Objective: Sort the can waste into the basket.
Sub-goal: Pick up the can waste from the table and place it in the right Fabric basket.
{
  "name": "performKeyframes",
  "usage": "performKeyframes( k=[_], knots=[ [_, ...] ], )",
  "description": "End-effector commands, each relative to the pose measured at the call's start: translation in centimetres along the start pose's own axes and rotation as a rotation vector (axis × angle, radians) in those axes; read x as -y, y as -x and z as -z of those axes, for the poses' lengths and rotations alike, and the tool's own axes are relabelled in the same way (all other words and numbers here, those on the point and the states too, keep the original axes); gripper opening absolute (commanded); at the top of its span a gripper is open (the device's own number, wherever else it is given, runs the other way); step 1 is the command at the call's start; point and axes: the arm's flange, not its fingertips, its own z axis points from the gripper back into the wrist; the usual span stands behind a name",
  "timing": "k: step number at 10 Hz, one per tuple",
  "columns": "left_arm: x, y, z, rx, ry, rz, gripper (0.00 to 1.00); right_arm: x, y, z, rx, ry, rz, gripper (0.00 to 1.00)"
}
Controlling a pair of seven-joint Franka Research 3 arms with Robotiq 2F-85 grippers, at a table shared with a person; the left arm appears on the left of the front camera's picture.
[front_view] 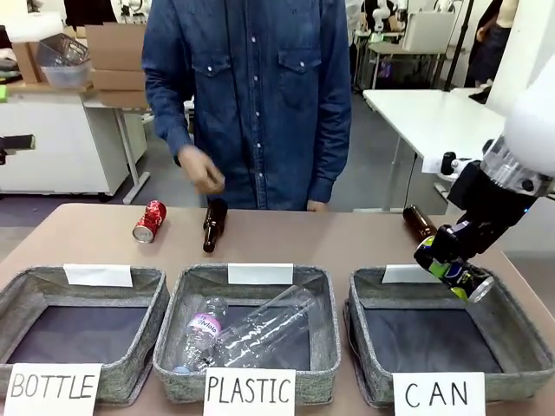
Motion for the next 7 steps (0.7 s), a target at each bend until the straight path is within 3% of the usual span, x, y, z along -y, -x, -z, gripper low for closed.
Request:
performKeyframes(
  k=[1,2,7],
  knots=[
    [0.08,-0.05,0.14,0.008,0.020,0.020,1.00,0.46,1.92,2.44,0.020,-0.029,-0.061,0.68],
    [0.08,-0.05,0.14,0.008,0.020,0.020,1.00,0.47,1.72,2.41,0.012,-0.020,-0.067,0.99],
    [0.08,-0.05,0.14,0.008,0.020,0.020,1.00,0.81,1.43,2.45,0.011,-0.029,-0.068,1.00]
  ],
)
